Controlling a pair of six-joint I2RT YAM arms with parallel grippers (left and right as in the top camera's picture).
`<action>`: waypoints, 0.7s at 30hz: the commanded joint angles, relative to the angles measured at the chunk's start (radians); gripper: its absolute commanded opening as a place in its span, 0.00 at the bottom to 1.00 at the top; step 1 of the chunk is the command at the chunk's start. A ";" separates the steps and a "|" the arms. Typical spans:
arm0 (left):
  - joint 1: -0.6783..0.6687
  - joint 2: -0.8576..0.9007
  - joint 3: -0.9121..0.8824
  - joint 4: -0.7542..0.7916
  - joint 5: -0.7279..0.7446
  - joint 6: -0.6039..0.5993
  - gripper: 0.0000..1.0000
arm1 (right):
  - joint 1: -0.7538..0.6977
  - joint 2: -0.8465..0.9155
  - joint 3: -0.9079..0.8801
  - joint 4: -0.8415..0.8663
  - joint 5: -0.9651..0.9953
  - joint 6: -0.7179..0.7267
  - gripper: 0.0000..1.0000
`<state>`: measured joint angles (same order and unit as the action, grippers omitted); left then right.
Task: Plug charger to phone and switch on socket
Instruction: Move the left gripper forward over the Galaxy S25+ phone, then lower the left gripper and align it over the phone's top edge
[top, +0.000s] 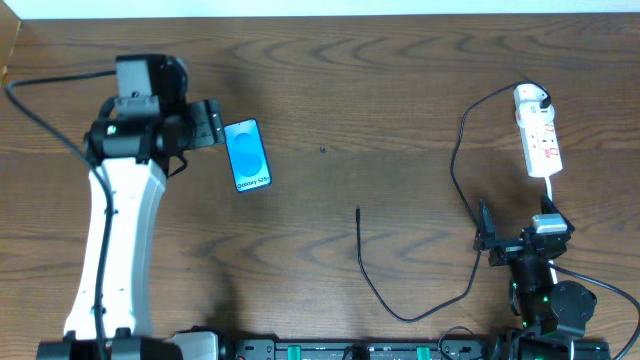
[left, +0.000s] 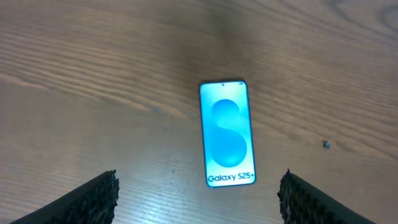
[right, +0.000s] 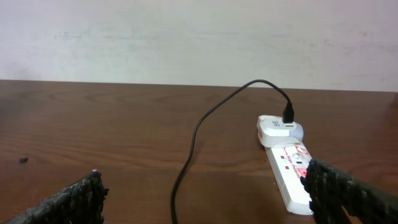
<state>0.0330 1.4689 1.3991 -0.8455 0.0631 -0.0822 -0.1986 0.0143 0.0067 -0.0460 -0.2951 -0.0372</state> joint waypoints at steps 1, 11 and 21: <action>-0.032 0.058 0.070 -0.033 0.005 -0.038 0.83 | 0.006 -0.007 -0.001 -0.006 0.005 -0.004 0.99; -0.052 0.160 0.083 -0.052 0.005 -0.152 0.82 | 0.006 -0.007 -0.001 -0.006 0.005 -0.005 0.99; -0.052 0.250 0.082 -0.088 0.005 -0.171 0.83 | 0.006 -0.007 -0.001 -0.006 0.005 -0.004 0.99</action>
<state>-0.0200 1.7081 1.4601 -0.9226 0.0696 -0.2375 -0.1986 0.0143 0.0067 -0.0460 -0.2951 -0.0372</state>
